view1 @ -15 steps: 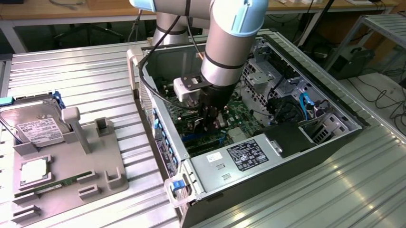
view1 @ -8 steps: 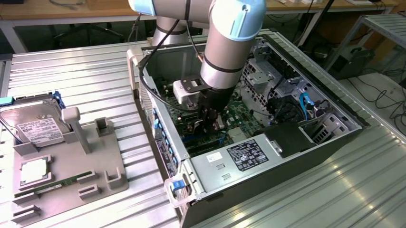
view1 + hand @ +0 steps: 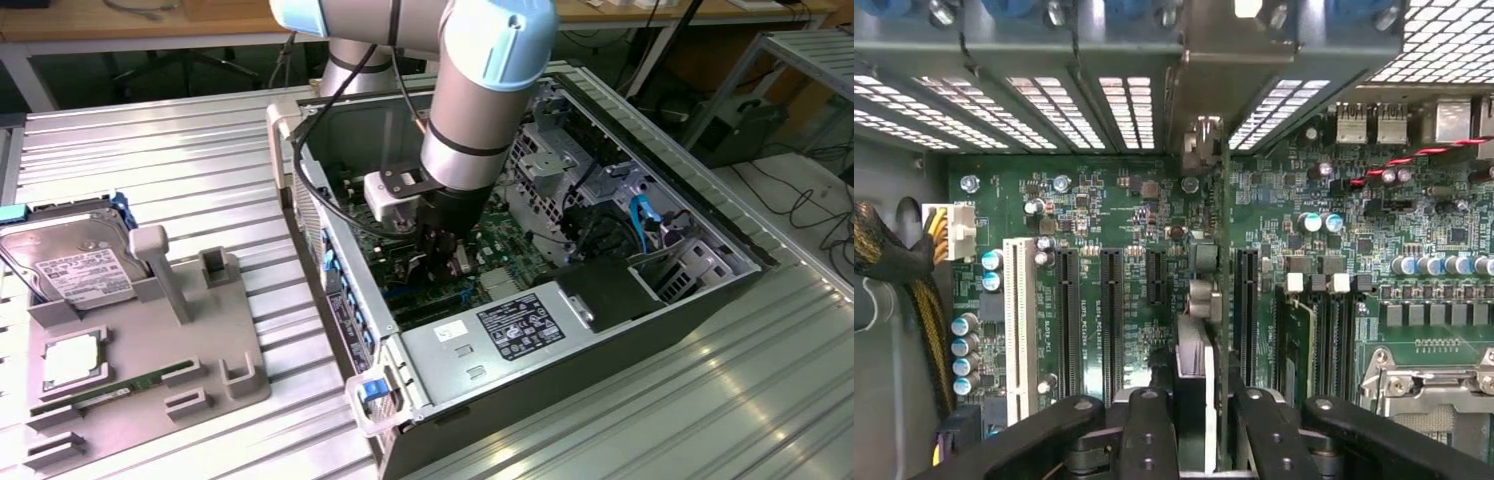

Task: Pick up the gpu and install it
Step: 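Insert the gpu into the slot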

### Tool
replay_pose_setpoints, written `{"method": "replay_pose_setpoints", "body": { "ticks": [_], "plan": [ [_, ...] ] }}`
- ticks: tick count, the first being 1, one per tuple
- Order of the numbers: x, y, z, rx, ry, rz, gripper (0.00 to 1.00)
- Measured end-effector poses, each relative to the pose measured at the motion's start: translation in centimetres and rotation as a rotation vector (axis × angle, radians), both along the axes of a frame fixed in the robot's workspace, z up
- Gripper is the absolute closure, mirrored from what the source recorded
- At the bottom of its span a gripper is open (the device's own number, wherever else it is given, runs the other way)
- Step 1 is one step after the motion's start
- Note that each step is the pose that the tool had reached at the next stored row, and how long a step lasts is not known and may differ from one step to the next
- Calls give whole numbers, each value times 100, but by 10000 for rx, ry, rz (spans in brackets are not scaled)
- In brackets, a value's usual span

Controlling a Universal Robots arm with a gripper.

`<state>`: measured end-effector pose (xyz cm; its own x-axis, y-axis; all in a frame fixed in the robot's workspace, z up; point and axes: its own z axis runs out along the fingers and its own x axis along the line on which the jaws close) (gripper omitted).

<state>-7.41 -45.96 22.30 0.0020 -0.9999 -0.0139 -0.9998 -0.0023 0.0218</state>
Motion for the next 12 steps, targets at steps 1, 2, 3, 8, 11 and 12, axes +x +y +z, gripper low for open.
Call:
{"method": "replay_pose_setpoints", "body": {
  "ticks": [1,2,3,8,11,12],
  "plan": [
    [-4,-1,-14,-3,-1,1,73],
    [-10,6,-72,36,-17,-2,73],
    [-11,2,43,17,-18,0,59],
    [-11,2,274,16,-31,0,59],
    [-11,2,435,15,-34,0,59],
    [-11,2,500,16,-37,0,59]
  ]
}}
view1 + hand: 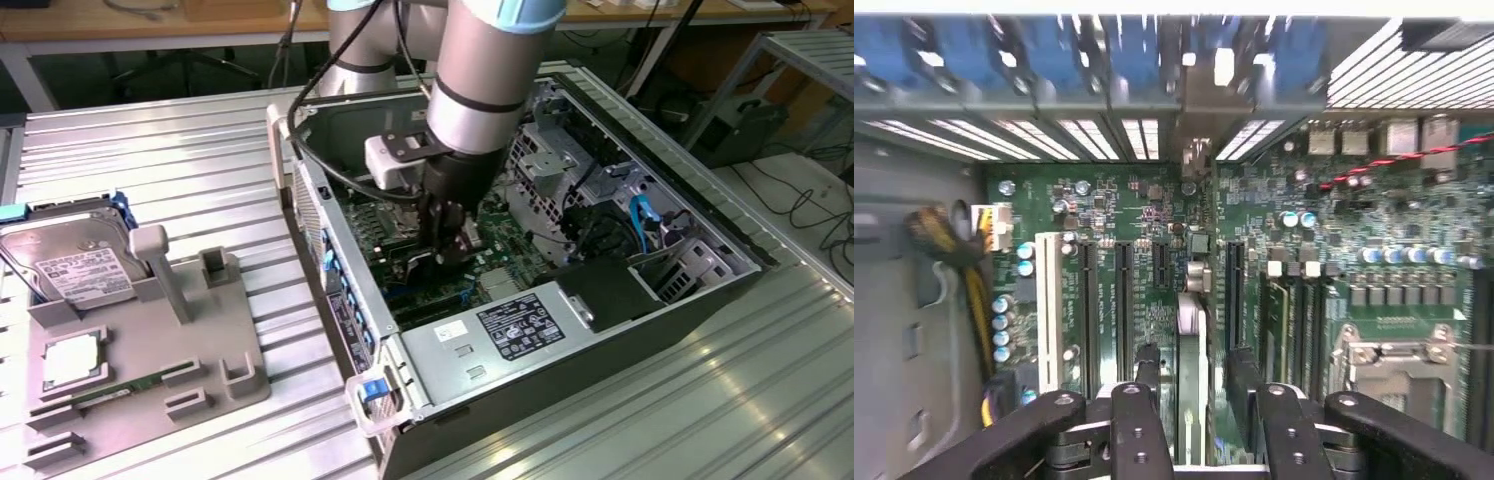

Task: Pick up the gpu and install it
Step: 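Insert the gpu into the slot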

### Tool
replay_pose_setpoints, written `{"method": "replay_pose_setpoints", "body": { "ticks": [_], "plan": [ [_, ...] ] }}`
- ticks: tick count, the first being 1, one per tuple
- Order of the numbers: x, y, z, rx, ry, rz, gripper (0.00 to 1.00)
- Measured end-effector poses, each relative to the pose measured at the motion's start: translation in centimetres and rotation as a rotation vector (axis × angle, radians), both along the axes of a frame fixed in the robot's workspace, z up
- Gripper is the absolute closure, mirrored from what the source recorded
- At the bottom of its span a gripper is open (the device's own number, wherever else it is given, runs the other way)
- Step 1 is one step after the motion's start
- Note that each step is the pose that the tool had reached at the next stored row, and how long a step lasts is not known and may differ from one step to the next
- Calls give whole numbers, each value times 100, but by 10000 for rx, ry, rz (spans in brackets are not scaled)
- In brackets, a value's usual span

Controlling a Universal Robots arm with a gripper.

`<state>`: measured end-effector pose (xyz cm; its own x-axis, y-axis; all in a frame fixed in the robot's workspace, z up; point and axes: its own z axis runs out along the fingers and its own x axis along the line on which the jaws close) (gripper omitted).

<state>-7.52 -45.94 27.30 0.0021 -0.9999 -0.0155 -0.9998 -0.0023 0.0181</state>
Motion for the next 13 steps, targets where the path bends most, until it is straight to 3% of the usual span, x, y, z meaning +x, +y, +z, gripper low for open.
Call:
{"method": "replay_pose_setpoints", "body": {
  "ticks": [4,8,9,12,13],
  "plan": [
    [0,0,180,1,-12,0,59],
    [0,0,192,1,-12,-1,59],
    [0,0,191,1,-13,-1,60],
    [0,0,192,1,-12,0,79],
    [0,0,192,0,-12,-1,79]
  ]
}}
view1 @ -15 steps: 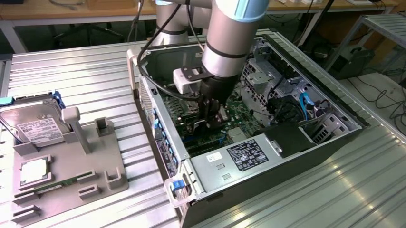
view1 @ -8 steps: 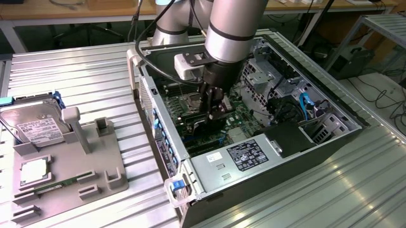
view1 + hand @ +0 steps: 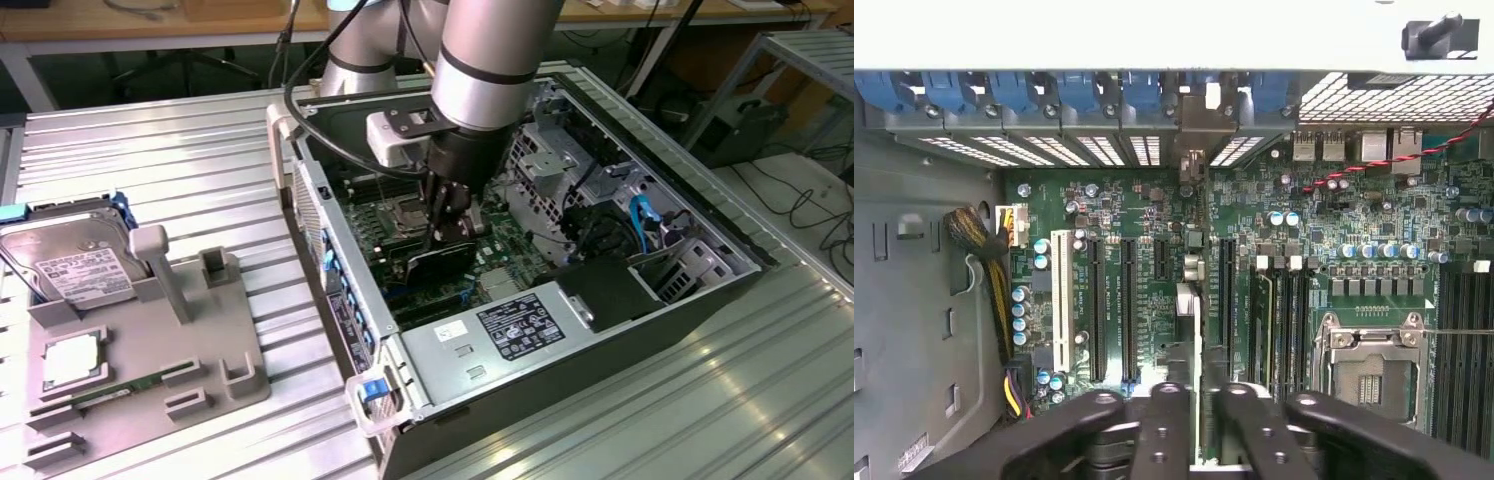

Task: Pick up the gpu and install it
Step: 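Insert the gpu into the slot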

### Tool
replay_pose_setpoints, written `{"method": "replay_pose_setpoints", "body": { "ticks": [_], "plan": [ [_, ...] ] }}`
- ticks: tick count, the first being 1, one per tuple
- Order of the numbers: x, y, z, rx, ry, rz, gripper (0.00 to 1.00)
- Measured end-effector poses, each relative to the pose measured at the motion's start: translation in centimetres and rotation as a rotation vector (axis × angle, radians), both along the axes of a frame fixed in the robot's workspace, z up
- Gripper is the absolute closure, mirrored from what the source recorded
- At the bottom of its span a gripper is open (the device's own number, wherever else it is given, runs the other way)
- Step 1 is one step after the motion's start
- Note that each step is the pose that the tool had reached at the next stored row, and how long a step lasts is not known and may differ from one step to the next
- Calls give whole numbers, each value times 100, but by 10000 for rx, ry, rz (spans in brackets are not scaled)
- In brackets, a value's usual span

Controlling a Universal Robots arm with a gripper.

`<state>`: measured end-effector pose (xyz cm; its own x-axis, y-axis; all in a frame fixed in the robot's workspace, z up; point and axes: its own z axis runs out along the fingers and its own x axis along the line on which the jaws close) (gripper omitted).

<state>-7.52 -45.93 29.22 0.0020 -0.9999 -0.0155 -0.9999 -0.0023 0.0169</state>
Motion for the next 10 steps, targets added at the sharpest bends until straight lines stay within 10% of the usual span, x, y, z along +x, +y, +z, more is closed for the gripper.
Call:
{"method": "replay_pose_setpoints", "body": {
  "ticks": [10],
  "plan": [
    [0,0,0,0,0,0,89]
  ]
}}
